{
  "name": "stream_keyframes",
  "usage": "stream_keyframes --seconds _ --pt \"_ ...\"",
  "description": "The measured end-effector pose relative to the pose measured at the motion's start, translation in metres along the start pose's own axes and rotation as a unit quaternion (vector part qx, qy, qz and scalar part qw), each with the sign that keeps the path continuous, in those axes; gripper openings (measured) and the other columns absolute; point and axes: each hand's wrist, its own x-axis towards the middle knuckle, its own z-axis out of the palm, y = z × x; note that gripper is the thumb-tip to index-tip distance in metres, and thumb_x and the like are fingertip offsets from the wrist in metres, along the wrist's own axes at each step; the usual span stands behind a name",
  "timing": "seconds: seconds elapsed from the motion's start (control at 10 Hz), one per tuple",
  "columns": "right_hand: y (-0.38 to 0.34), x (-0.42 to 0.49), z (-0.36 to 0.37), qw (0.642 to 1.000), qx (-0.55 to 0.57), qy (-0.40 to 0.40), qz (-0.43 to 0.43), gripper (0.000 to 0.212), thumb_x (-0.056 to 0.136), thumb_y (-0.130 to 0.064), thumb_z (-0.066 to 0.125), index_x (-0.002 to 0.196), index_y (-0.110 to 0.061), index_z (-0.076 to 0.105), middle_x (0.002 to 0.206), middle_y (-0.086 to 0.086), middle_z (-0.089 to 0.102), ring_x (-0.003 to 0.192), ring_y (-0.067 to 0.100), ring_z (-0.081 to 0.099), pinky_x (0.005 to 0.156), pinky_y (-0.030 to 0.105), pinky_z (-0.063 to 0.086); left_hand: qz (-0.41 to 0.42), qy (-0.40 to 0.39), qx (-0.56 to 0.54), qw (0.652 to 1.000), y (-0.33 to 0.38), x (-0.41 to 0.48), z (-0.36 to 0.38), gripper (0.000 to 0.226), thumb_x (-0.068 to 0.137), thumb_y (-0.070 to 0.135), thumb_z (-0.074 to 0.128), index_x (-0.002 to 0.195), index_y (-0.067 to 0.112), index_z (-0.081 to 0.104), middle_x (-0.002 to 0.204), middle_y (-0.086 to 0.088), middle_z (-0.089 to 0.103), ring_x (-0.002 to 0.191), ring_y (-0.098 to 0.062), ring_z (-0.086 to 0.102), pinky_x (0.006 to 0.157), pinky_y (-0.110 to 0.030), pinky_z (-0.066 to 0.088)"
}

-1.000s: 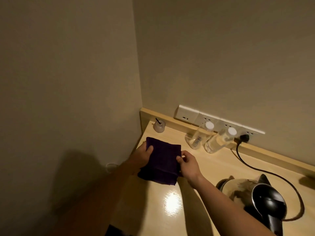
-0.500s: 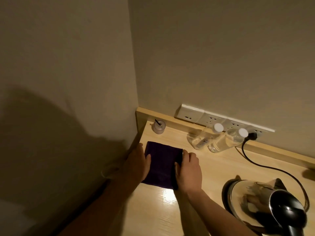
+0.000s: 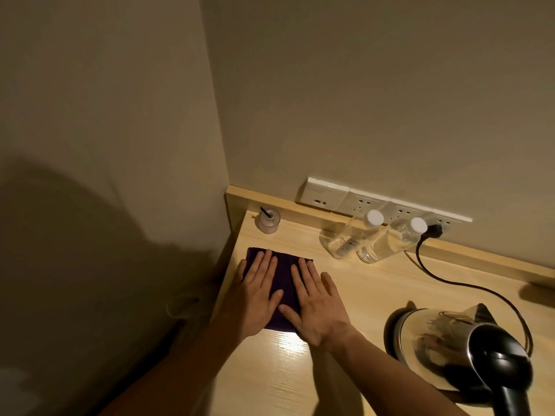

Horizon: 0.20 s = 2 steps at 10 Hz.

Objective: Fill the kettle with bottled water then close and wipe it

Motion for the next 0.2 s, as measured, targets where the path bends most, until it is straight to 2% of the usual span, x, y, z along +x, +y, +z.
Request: stream_keyframes --seconds 0.1,0.2 --pt "-0.009 -0.015 -0.021 0.999 0.035 0.016 0.005 0.081 0.1 -0.072 0.013 0.16 -0.03 -0.022 0.168 -0.002 -0.032 0.153 0.015 -0.034 0.127 0.046 -0.009 0.002 0.029 0.01 1.0 0.001 -0.007 -0.023 0.072 0.105 0.056 0.024 0.164 0.016 0.018 0.172 -0.003 0.013 0.16 -0.022 0.015 0.128 -0.05 0.013" --pt "-0.018 -0.046 -0.048 0.996 0.072 0.054 0.006 0.08 0.099 -0.074 0.016 0.157 -0.038 -0.026 0.166 -0.007 -0.036 0.152 0.012 -0.036 0.124 0.044 -0.016 0.009 0.075 0.013 0.997 0.012 -0.015 -0.058 0.074 0.103 0.062 0.019 0.163 0.019 0.017 0.171 -0.003 0.014 0.16 -0.024 0.016 0.128 -0.049 0.006"
